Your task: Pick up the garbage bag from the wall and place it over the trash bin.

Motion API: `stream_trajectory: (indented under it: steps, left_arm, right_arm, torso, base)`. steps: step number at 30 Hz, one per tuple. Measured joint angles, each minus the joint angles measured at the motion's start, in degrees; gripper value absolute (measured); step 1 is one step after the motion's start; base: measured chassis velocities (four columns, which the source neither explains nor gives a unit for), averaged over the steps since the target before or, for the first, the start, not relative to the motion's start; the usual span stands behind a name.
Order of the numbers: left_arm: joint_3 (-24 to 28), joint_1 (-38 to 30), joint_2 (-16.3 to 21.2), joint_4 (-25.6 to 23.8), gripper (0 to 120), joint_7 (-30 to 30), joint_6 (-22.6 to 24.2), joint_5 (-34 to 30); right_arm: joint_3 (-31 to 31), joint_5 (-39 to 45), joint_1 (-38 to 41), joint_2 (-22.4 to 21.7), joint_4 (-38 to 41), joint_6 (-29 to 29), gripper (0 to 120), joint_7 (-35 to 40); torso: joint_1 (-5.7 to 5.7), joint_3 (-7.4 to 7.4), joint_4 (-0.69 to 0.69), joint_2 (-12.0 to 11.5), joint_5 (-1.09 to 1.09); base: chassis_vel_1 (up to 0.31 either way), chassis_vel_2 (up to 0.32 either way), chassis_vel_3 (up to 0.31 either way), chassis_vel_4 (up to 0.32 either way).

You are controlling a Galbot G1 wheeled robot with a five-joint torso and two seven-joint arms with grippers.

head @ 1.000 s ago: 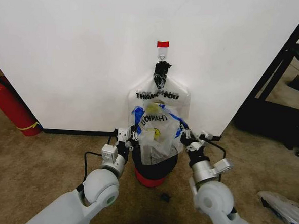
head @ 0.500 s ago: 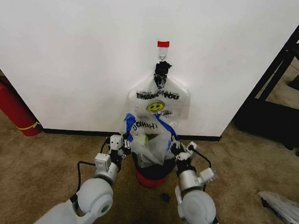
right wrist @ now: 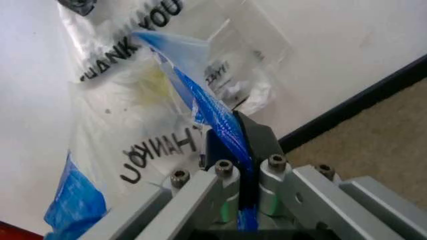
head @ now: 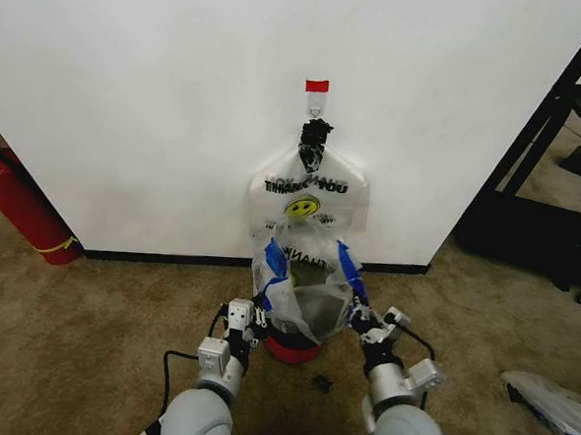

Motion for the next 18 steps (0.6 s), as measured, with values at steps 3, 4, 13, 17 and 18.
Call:
stream_trajectory:
  steps: [3, 4, 13, 17, 18]
  left_arm:
    - [1.0, -1.3, -0.8, 1.2, 0, 0.0, -0.1, -0.2]
    - [1.3, -1.9, -1.1, 1.8, 0, 0.0, -0.2, -0.3]
    - [4.0, -6.4, -4.5, 5.6, 0, -0.9, -0.3, -2.3]
    - [2.4, -4.2, -2.0, 3.3, 0, -1.7, -0.1, -2.6]
    - [2.4, -4.2, -2.0, 3.3, 0, -1.7, -0.1, -2.6]
  right_arm:
    - [0.7, -0.7, -0.9, -0.4, -0.3, 0.1, 0, -0.4]
    - [0.8, -0.9, -1.1, -0.4, -0.7, 0.1, 0, -0.5]
    - [-0.3, -1.7, 1.1, 1.3, -3.6, 0.5, 0, -0.6]
    - [-1.2, -2.8, 0.5, 1.9, -4.2, 0.5, 0, -0.6]
    - [-1.2, -2.8, 0.5, 1.9, -4.2, 0.5, 0, -0.6]
  torso:
    - [0.0, 0.0, -0.01, 0.0, 0.0]
    - [0.0, 0.0, -0.01, 0.0, 0.0]
    - [0.0, 0.01, -0.01, 0.0, 0.0]
    - [0.0, 0.01, 0.0, 0.0, 0.0]
    - [0.0, 0.01, 0.0, 0.0, 0.0]
  base:
    - [0.0, 0.0, 0.0, 0.0]
    - [0.0, 0.0, 0.0, 0.0]
    - [0.0, 0.0, 0.0, 0.0]
    - [0.0, 0.0, 0.0, 0.0]
    - [0.0, 0.0, 0.0, 0.0]
